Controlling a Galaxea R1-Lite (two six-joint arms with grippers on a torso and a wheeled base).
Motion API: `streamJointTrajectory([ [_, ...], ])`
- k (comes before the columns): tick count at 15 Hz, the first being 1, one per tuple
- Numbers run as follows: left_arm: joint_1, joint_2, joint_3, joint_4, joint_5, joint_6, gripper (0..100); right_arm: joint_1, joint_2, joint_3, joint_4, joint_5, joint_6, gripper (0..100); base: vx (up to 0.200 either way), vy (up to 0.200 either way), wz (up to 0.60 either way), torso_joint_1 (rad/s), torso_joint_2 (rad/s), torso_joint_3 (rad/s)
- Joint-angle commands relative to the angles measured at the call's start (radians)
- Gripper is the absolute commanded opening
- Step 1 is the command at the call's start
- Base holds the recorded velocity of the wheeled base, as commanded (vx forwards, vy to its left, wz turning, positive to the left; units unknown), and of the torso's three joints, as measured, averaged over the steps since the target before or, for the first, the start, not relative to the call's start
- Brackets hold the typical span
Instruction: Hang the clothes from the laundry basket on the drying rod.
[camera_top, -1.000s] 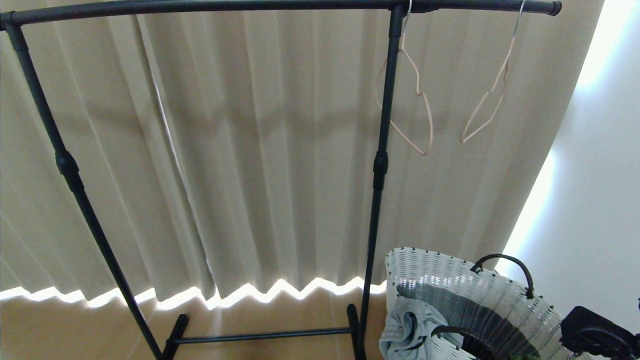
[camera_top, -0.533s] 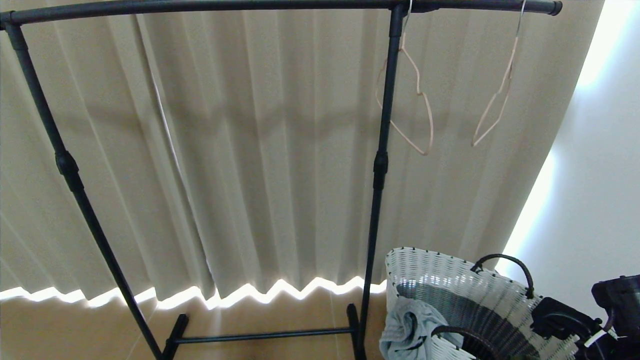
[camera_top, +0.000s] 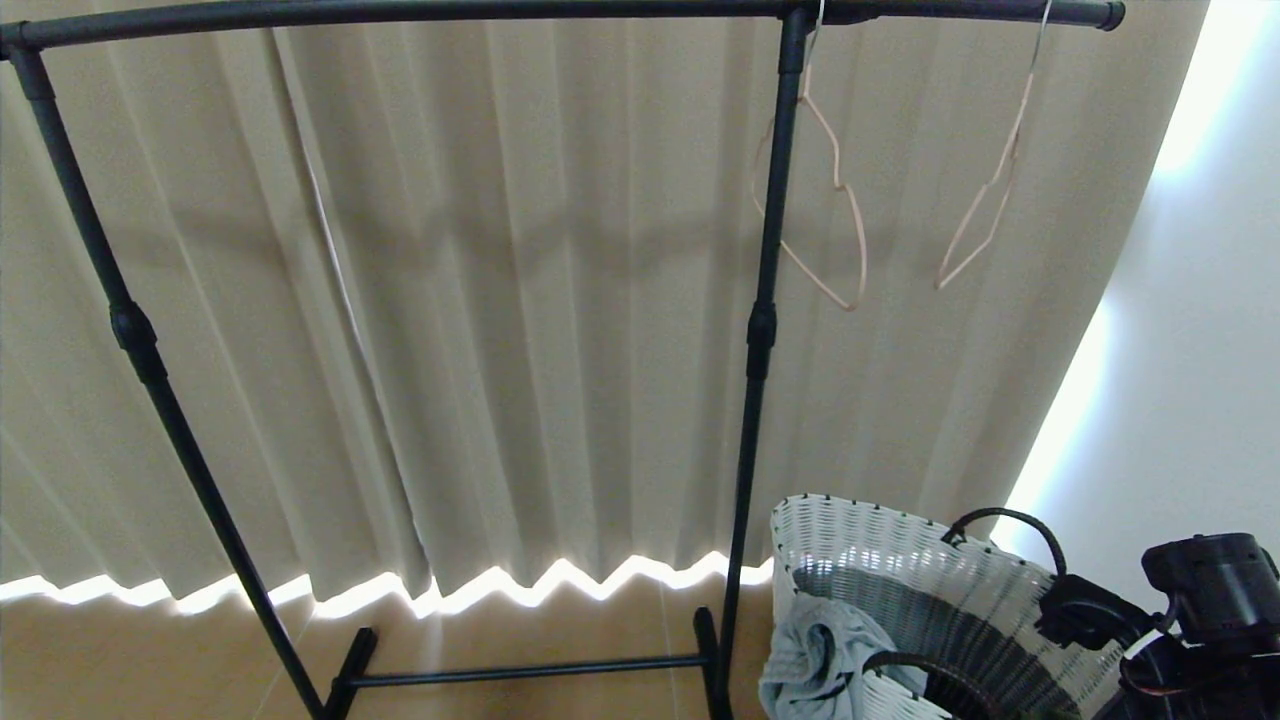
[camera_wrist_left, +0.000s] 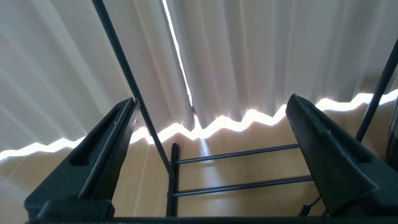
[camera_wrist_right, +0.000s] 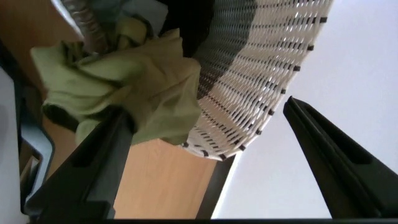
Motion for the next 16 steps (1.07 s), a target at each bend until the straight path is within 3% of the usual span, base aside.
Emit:
streamJointTrajectory([
  [1,0.0,-0.001,0.0,0.0,0.0,-0.001,100,-0.002,0.054,0.002,-0.02,0.002,0.0,100,0.0,0.0,0.0,0.0,0.0,0.0],
  [6,0.0,-0.001,0.0,0.0,0.002,-0.001,100,0.007,0.102,0.005,-0.071,0.006,0.0,100,0.0,0.0,0.0,0.0,0.0,0.0],
  [7,0.0,-0.001,0.0,0.0,0.002,-0.001,100,0.007,0.105,0.01,-0.085,0.008,0.0,0,0.0,0.0,0.0,0.0,0.0,0.0],
  [13,0.0,-0.001,0.0,0.0,0.002,-0.001,100,0.007,0.022,0.027,-0.108,0.019,0.003,0,0.0,0.0,0.0,0.0,0.0,0.0],
  [16,0.0,-0.001,0.0,0.0,0.002,-0.001,100,0.005,-0.236,0.022,-0.089,0.032,0.005,0,0.0,0.0,0.0,0.0,0.0,0.0],
])
